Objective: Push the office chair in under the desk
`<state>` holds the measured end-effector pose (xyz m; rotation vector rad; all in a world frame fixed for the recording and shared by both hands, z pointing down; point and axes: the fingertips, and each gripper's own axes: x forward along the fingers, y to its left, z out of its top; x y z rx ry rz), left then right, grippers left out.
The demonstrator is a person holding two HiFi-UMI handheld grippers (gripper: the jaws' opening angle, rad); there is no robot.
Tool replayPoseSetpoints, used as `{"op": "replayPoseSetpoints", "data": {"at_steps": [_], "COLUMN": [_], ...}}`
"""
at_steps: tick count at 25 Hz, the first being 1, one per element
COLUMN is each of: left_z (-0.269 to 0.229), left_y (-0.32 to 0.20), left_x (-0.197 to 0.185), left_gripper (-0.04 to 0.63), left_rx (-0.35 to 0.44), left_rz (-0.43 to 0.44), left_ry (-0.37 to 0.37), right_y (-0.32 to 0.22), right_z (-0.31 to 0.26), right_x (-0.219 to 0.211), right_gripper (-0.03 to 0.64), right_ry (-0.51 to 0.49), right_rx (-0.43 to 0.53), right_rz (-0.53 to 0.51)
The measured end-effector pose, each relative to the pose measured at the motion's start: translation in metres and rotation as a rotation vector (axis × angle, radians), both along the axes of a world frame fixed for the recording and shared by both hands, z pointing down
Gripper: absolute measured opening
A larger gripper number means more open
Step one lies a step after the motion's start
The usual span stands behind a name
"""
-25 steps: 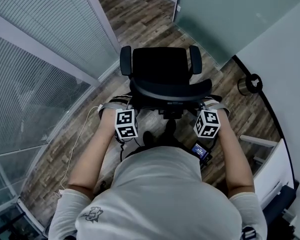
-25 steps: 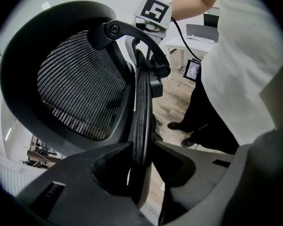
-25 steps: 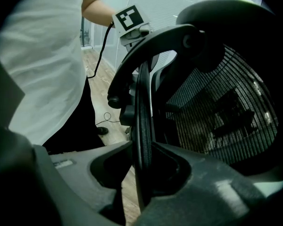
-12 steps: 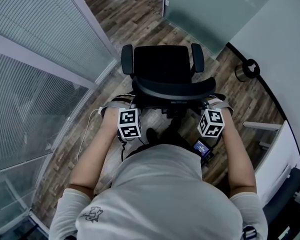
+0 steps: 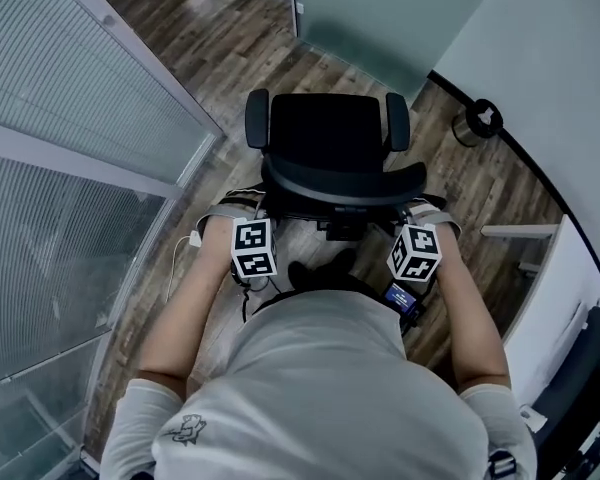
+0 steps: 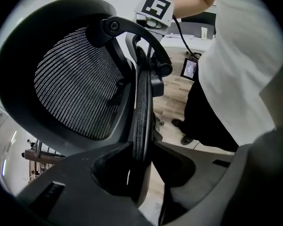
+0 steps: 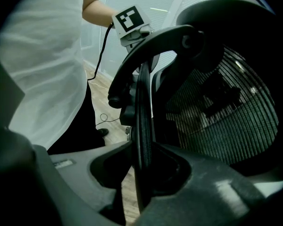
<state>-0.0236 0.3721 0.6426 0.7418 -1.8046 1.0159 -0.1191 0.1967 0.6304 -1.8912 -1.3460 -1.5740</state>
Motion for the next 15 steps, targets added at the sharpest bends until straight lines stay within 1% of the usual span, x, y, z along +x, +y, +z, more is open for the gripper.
{"op": "replayPoseSetpoints", "data": {"at_steps": [8, 15], "left_z": [0.0, 0.001], "left_y": [-0.019, -0.038], "left_x": [-0.049, -0.086], "left_gripper": [0.12, 0.121], "left_rx": [-0.001, -0.013], "left_rz": [0.063, 0.126], "left_ry": [0.011, 0.002], "right_y": [-0.026, -0.051], "right_z": [-0.001, -0.001], "right_x": [-0.033, -0.056], "right_gripper": [0.104, 0.104], "right_ry": [0.0, -0.016], "right_rx": [0.001, -0.009], "right_rz": [0.086, 0.154]}}
